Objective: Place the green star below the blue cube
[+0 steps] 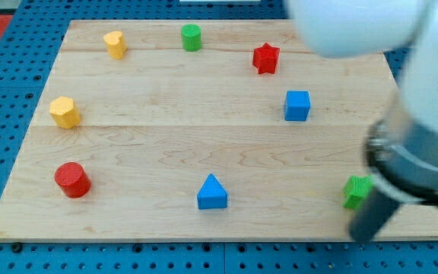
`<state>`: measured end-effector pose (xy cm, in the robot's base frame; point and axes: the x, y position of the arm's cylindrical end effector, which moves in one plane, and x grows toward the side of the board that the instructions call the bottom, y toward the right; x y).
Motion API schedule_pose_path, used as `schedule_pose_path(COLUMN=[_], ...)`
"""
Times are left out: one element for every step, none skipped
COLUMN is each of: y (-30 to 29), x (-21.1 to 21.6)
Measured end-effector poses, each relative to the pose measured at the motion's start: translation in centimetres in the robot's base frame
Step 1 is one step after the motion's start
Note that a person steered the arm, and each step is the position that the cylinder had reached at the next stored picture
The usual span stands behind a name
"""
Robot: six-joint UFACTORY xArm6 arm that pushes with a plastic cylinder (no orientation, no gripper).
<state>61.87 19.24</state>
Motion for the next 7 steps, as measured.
schedule_pose_path(y=[2.1,-0.9,-0.9,-2.1,-5.3,-3.2,-2.4], x=[-1.5,-3.5,-5.6,-7.2,-8.1,-8.8,-9.6])
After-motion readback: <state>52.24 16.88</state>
